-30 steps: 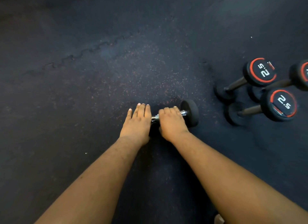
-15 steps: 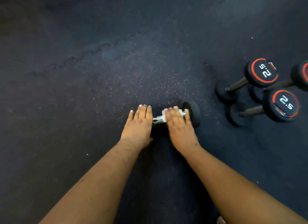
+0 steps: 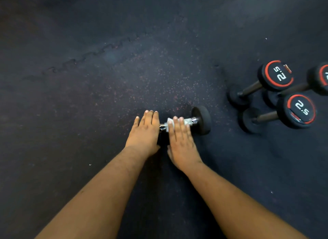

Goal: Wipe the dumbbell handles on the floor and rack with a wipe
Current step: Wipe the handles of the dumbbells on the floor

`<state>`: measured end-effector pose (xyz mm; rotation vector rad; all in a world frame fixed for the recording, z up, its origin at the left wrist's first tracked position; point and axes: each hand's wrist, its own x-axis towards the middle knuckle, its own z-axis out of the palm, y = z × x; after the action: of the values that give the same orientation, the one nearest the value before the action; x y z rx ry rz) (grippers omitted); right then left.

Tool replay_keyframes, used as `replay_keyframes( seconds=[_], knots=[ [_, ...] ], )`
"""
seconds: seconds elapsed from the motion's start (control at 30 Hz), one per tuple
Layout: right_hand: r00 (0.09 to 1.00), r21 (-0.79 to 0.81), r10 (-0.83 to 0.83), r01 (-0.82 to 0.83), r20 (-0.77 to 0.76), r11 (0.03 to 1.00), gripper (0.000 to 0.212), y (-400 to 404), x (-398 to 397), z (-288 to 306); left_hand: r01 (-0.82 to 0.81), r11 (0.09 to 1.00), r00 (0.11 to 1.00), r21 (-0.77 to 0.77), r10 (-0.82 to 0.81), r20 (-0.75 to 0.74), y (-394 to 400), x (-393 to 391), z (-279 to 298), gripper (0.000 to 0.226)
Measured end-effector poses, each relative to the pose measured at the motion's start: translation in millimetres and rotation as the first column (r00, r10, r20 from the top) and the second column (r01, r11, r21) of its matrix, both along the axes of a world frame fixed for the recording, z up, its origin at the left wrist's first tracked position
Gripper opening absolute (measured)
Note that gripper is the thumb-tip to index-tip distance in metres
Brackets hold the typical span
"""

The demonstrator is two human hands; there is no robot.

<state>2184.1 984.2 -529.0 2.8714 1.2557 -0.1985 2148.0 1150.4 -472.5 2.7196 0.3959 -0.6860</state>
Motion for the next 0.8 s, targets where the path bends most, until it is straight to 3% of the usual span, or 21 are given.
replay_keyframes(
  seconds=[0.07, 0.17, 0.2, 0.33, 0.37, 0.47, 0.5, 0.67, 0.8],
  knots=[
    [0.999, -0.015, 0.021, -0.021, 0.028, 1.0, 0.092, -6, 6, -1, -0.004, 1.0, 1.0, -0.013, 0.004, -0.008, 2, 1, 0, 0.121],
    [0.975, -0.037, -0.222, 0.222, 0.006, 0.974, 0.097, -15, 15, -2, -0.012, 0.999, 1.0, -0.044, 0.012, -0.019, 6, 6, -1, 0.126],
    [0.975, -0.032, -0.222, 0.222, 0.008, 0.975, 0.095, -10, 9, -3, -0.016, 0.999, 1.0, -0.051, 0.015, -0.024, 8, 9, -1, 0.127],
    [0.983, -0.062, 0.164, -0.159, 0.086, 0.985, 0.083, 10, -1, -8, -0.04, 0.997, 0.997, -0.07, 0.036, -0.064, 19, 23, 2, 0.128],
    [0.988, -0.071, 0.122, -0.115, 0.09, 0.991, 0.085, 8, 9, -4, -0.043, 0.997, 0.997, -0.071, 0.038, -0.074, 20, 24, 3, 0.128],
    [0.976, -0.057, -0.214, 0.216, 0.034, 0.975, 0.091, -1, 28, 1, -0.041, 0.997, 0.996, -0.063, 0.035, -0.085, 21, 28, 3, 0.131],
    [0.972, -0.059, -0.236, 0.237, 0.01, 0.97, 0.091, 1, 24, 0, -0.036, 0.998, 0.996, -0.06, 0.03, -0.088, 22, 30, 4, 0.131],
    [0.991, -0.058, 0.134, -0.133, 0.014, 0.989, 0.089, 12, 24, 1, -0.025, 0.999, 0.994, -0.045, 0.02, -0.106, 27, 35, 5, 0.129],
    [0.995, -0.128, -0.095, 0.099, 0.033, 0.987, 0.076, -1, 44, 8, -0.019, 0.999, 0.996, -0.033, 0.016, -0.087, 22, 30, 3, 0.132]
  ],
)
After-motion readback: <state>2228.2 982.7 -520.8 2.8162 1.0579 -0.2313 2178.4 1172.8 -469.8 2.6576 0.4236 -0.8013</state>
